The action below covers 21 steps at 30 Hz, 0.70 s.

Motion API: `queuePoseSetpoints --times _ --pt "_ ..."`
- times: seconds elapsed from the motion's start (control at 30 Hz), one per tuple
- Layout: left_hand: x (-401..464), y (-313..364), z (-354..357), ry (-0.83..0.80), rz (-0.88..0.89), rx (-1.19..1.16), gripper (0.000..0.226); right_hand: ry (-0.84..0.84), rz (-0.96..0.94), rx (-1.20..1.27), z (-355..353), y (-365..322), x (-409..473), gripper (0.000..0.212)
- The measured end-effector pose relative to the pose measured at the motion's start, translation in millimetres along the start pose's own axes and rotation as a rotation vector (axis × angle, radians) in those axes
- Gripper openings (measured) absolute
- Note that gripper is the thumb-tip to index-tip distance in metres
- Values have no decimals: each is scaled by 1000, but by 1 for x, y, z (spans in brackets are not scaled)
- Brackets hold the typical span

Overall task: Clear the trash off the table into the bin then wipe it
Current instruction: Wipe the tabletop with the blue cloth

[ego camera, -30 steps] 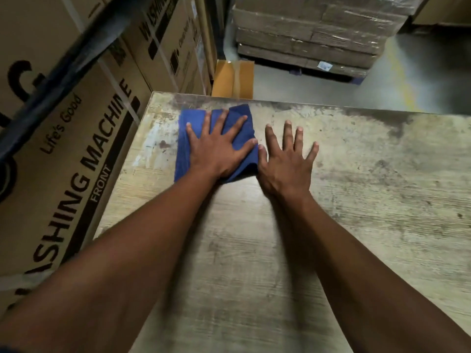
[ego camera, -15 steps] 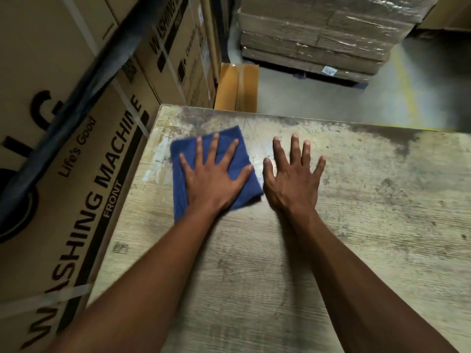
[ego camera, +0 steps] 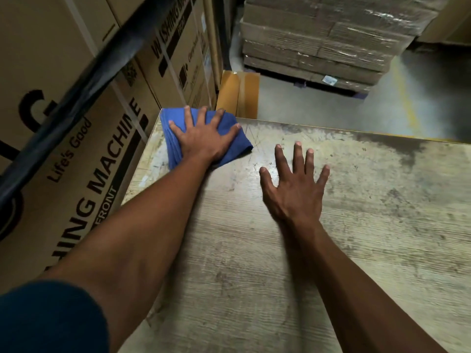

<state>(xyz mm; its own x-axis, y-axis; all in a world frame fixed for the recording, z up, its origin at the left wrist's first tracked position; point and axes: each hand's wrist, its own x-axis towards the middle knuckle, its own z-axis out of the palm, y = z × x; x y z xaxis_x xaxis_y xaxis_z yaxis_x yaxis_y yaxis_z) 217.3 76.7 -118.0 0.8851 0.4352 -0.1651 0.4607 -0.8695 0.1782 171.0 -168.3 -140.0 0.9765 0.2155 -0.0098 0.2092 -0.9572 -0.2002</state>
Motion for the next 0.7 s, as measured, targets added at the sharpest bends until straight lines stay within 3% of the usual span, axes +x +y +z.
queuePoseSetpoints --times 0.13,0.33,0.47,0.7 --pt "-28 -5 7 21 -11 -19 87 -3 -1 -8 0 3 0 75" --pt "-112 -31 18 35 -174 -42 86 -10 3 -2 -3 1 -1 75" --pt "-69 -26 10 66 -189 -33 86 -18 3 -11 -2 -1 1 75" --pt "33 -32 -18 15 -59 21 92 -28 -1 -3 0 2 2 76"
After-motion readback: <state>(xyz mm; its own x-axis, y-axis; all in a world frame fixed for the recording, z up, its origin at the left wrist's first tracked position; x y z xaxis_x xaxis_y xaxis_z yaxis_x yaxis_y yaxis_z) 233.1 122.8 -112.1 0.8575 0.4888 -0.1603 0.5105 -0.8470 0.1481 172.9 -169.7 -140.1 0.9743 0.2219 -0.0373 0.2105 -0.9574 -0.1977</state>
